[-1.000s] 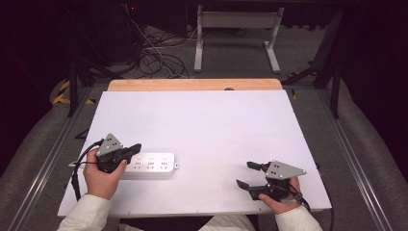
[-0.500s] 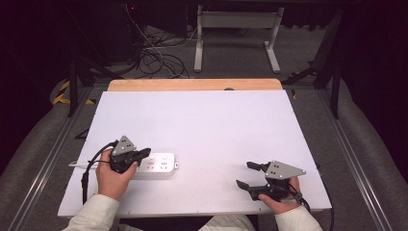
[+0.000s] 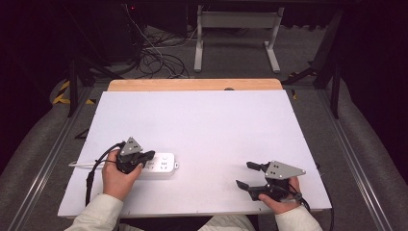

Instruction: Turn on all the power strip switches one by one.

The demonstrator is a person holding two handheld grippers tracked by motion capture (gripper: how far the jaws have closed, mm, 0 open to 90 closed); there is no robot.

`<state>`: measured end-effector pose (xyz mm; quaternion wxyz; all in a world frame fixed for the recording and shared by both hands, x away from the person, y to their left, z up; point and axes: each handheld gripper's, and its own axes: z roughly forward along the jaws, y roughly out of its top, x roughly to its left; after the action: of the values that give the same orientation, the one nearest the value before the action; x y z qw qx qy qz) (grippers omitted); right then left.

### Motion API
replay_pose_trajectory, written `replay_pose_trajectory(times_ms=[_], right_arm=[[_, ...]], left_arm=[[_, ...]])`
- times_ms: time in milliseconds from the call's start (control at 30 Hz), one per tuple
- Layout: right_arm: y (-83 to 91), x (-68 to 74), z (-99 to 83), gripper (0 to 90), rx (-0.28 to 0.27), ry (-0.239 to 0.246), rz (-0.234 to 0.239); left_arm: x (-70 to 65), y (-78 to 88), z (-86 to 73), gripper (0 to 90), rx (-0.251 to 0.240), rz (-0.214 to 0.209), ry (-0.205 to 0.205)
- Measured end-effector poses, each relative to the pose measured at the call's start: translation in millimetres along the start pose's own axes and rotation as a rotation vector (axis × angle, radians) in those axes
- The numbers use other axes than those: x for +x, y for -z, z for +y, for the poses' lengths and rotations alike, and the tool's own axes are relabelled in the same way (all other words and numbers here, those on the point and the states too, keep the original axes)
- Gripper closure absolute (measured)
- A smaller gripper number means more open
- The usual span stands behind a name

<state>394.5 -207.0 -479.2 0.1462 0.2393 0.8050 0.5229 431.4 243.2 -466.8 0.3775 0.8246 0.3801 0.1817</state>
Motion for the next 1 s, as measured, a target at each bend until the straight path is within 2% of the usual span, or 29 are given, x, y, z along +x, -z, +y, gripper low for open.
replay_pose_trajectory(times_ms=[300, 667, 767, 833, 1000], right_arm=[[0.3, 0.0, 0.1, 26.0, -0.001, 0.001, 0.0], [0.4, 0.4, 0.2, 26.1, -0.001, 0.003, -0.001], [0.4, 0.8, 0.3, 26.1, -0.003, 0.002, 0.0], [0.4, 1.0, 0.4, 26.0, -0.002, 0.002, 0.0], [0.4, 1.0, 0.3, 26.0, -0.002, 0.002, 0.001]], left_arm=[[1.9, 0.0, 0.5, 90.0, 0.003, 0.012, -0.014], [-0.9, -1.4, -0.6, 90.0, 0.007, 0.012, 0.001], [-3.0, -2.2, -1.0, 90.0, 0.005, 0.025, -0.007], [-4.9, -1.9, -0.7, 90.0, 0.011, 0.046, -0.032], [-5.6, -2.2, -1.1, 90.0, 0.011, 0.048, -0.024]])
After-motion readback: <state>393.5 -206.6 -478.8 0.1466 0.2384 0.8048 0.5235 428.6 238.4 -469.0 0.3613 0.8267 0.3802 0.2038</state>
